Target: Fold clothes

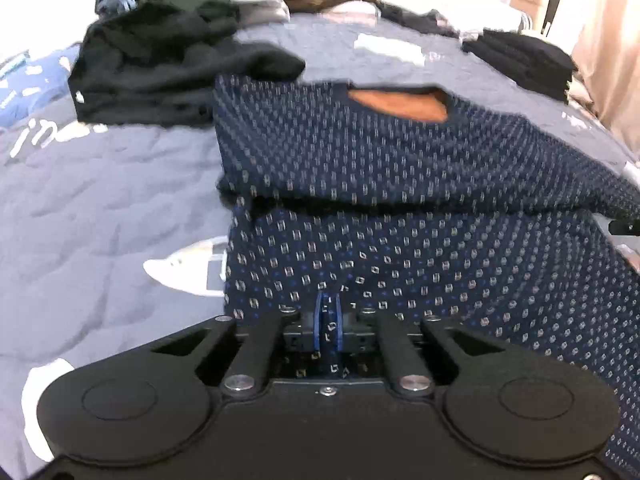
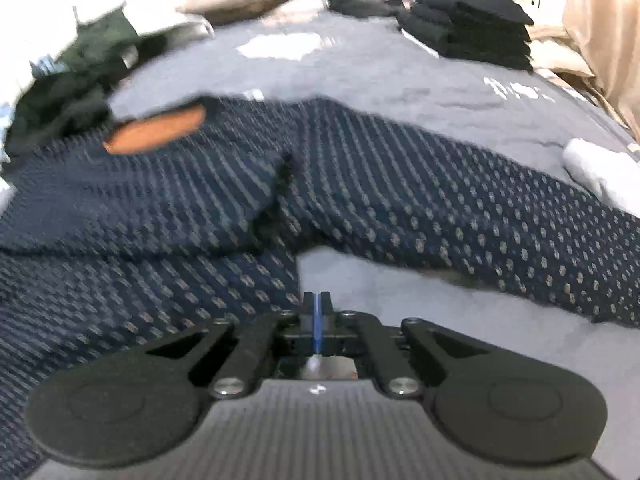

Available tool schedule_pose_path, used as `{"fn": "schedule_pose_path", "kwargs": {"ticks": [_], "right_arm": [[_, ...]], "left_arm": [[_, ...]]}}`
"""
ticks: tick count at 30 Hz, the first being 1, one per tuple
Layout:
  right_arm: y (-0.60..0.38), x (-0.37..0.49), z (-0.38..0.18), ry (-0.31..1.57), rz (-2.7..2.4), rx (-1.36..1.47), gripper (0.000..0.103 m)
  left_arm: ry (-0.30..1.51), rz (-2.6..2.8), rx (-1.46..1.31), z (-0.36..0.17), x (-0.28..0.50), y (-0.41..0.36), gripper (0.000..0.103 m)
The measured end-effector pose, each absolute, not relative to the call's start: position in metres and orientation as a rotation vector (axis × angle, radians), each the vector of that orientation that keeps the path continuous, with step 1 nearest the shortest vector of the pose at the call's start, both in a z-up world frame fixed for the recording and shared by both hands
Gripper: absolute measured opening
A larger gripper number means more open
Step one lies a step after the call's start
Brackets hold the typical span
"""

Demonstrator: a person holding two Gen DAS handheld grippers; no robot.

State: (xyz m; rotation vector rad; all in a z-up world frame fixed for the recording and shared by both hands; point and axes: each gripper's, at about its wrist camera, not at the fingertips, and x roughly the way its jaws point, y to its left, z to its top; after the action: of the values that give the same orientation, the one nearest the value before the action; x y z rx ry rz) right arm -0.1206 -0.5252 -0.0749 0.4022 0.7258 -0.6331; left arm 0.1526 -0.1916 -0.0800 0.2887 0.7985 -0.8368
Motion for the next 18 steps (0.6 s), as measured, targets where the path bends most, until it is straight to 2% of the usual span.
{"fn": "schedule_pose_path", "kwargs": {"ticks": [2, 3, 5, 6, 7, 10, 11, 12, 13, 18], "right_arm": [[-0.526, -0.123, -0.066, 0.675, -0.599, 0.437, 0.007], [-0.527, -0.123, -0.064, 0.655, -0.584, 0.456, 0.012], [-0.528, -0.119, -0.067, 0.658, -0.565, 0.467, 0.026], [-0.527, -0.116, -0.071, 0.676, -0.566, 0.457, 0.037], [-0.526, -0.111, -0.076, 0.698, -0.568, 0.443, 0.041], [-0.518, -0.1, -0.087, 0.752, -0.553, 0.415, 0.042], [-0.514, -0.097, -0.089, 0.765, -0.549, 0.404, 0.043], [-0.511, -0.095, -0.092, 0.776, -0.546, 0.391, 0.044], [-0.506, -0.092, -0.093, 0.788, -0.548, 0.362, 0.045], [-0.496, -0.089, -0.096, 0.817, -0.563, 0.28, 0.049]], "left_arm": [[0.782, -0.827, 0.261, -0.075, 0.155, -0.187, 0.012], [0.777, -0.818, 0.25, -0.073, 0.156, -0.185, 0.012], [0.784, -0.787, 0.24, -0.075, 0.164, -0.182, 0.012], [0.791, -0.776, 0.233, -0.077, 0.166, -0.181, 0.012], [0.799, -0.766, 0.226, -0.079, 0.169, -0.18, 0.012], [0.805, -0.771, 0.236, -0.082, 0.169, -0.183, 0.013], [0.803, -0.775, 0.256, -0.084, 0.168, -0.185, 0.02], [0.802, -0.775, 0.28, -0.087, 0.166, -0.188, 0.032], [0.799, -0.773, 0.305, -0.09, 0.164, -0.19, 0.036], [0.765, -0.738, 0.386, -0.094, 0.159, -0.192, 0.038]]}}
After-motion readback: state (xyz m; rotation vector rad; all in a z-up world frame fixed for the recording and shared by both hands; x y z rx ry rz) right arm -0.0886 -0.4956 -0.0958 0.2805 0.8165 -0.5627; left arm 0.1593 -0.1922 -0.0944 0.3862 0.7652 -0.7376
